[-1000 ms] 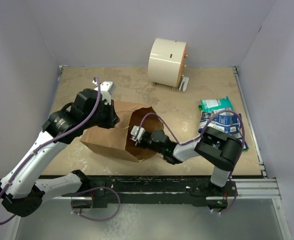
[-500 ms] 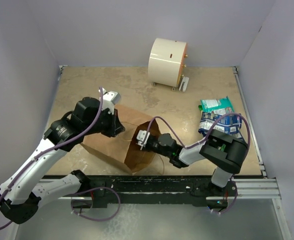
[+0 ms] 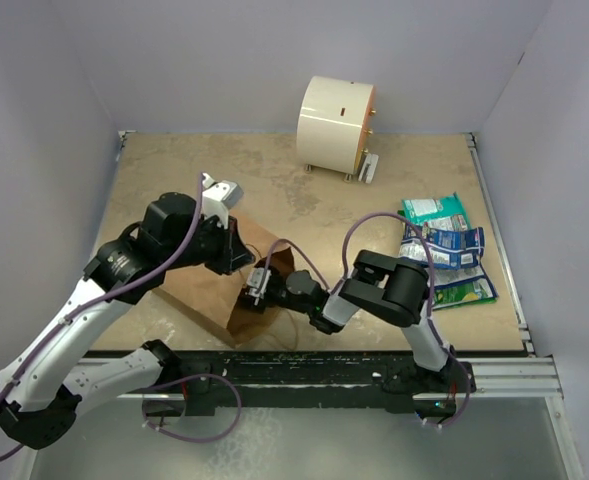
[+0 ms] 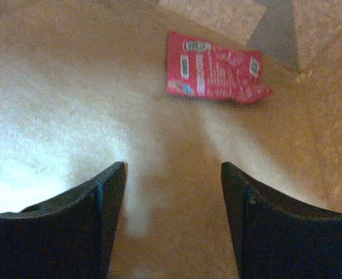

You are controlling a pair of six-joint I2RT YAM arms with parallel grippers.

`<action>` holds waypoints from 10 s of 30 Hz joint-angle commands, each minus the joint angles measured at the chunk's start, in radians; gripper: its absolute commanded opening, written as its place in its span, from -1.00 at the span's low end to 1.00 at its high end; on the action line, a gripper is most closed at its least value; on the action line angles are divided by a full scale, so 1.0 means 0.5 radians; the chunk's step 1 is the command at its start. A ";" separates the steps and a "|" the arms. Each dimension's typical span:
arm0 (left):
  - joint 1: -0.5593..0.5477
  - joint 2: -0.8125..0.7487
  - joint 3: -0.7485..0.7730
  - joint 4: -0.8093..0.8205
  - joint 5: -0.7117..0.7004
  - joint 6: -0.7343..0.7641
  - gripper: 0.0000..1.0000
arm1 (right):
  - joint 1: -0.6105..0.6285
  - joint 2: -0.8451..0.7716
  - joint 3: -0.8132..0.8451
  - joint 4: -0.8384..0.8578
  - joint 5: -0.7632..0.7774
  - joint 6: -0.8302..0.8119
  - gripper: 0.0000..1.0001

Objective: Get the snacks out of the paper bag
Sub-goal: Take out the snack from the paper bag, then place the snack at the center of the board, then adjust the paper bag at the center of the board, then reset both arms

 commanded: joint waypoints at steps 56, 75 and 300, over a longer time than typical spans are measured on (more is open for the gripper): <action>0.010 0.240 0.479 0.044 0.010 0.055 -1.00 | 0.132 0.110 0.315 0.158 -0.200 -0.178 0.63; 0.008 0.463 0.620 0.087 0.388 0.195 -1.00 | 0.141 0.433 0.996 -0.452 -0.422 -0.318 0.99; 0.436 0.092 1.449 -0.116 -0.932 0.130 0.98 | -1.847 -2.197 2.659 -4.498 0.023 1.264 0.99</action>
